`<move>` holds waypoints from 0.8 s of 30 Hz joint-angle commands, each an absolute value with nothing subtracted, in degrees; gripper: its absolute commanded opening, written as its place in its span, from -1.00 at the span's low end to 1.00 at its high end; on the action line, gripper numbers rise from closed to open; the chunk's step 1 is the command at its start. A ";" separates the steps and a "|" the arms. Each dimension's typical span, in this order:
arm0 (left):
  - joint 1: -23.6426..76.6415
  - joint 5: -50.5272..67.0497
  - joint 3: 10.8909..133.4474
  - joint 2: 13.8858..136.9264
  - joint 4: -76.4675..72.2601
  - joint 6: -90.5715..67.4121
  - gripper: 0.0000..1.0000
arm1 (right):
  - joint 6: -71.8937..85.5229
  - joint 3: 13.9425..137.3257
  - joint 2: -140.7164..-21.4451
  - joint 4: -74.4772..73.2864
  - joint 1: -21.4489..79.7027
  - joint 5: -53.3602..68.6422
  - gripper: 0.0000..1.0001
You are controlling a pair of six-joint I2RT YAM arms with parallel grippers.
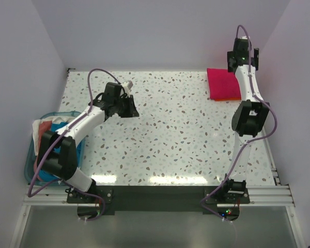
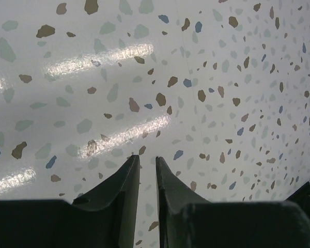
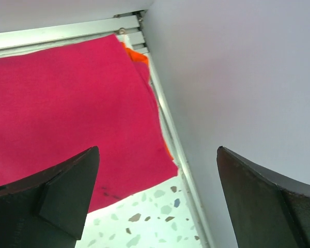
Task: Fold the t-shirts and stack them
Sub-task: Neatly place the folded tshirt to the corner
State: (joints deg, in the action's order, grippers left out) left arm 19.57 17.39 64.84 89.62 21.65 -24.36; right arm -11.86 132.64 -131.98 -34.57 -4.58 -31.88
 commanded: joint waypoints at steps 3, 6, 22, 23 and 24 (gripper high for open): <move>19.07 18.54 64.51 87.80 18.63 -23.29 -0.51 | -5.55 132.37 -125.60 -35.77 -2.11 -28.13 0.97; 19.16 18.11 64.51 87.10 18.81 -23.29 -0.51 | -2.30 128.51 -121.65 -35.42 -0.53 -26.37 0.97; 19.16 10.99 51.16 70.15 18.99 -24.00 -0.46 | 22.57 67.52 -77.62 -17.67 24.95 -9.69 0.97; 19.16 10.90 48.80 67.87 18.90 -23.73 -0.45 | 23.98 62.89 -75.78 -17.32 25.13 -4.53 0.98; 19.16 10.55 47.82 66.81 18.98 -23.82 -0.43 | 25.82 60.32 -74.11 -16.27 25.31 -2.83 0.98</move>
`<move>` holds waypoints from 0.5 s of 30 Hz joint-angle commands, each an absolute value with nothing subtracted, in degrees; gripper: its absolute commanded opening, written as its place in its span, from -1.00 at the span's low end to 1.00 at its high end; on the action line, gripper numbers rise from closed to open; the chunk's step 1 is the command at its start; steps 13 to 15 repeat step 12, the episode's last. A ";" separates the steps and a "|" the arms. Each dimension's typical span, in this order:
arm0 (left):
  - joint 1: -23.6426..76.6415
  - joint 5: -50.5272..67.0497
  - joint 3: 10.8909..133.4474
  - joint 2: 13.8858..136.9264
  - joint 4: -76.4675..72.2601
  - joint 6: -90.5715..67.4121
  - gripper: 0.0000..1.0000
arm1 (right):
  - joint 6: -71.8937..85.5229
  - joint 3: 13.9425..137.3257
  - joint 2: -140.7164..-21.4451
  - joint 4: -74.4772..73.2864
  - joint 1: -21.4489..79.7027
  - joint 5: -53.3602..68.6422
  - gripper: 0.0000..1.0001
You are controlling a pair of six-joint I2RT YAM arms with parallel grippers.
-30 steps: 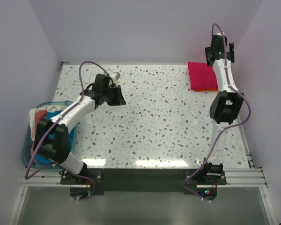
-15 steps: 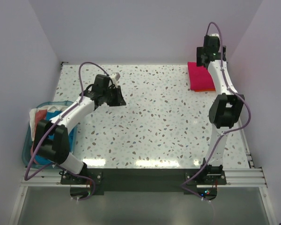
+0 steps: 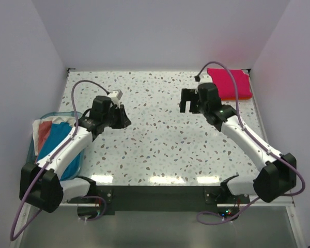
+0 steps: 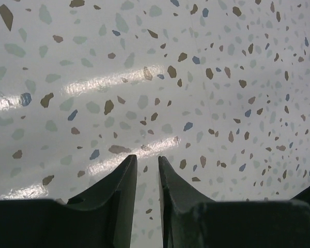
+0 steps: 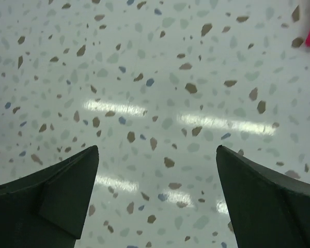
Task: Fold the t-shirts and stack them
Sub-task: Neatly place the folded tshirt to the corner, then reset both grippers
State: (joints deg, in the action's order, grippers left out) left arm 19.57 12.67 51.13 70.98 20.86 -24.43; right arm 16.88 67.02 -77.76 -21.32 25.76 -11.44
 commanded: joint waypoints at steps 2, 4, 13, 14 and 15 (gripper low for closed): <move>19.07 10.11 44.66 63.04 18.99 -24.34 -0.40 | 26.72 53.48 -68.66 -15.47 25.49 -0.54 0.97; 19.25 9.41 42.64 60.66 19.07 -24.70 -0.36 | 27.07 50.38 -65.32 -16.87 25.40 -1.57 0.98; 19.25 6.51 41.66 54.06 21.88 -24.96 -0.33 | 26.54 44.74 -52.57 -22.14 25.49 -5.54 0.97; 19.25 6.51 41.66 54.06 21.88 -24.96 -0.33 | 26.54 44.74 -52.57 -22.14 25.49 -5.54 0.97; 19.25 6.51 41.66 54.06 21.88 -24.96 -0.33 | 26.54 44.74 -52.57 -22.14 25.49 -5.54 0.97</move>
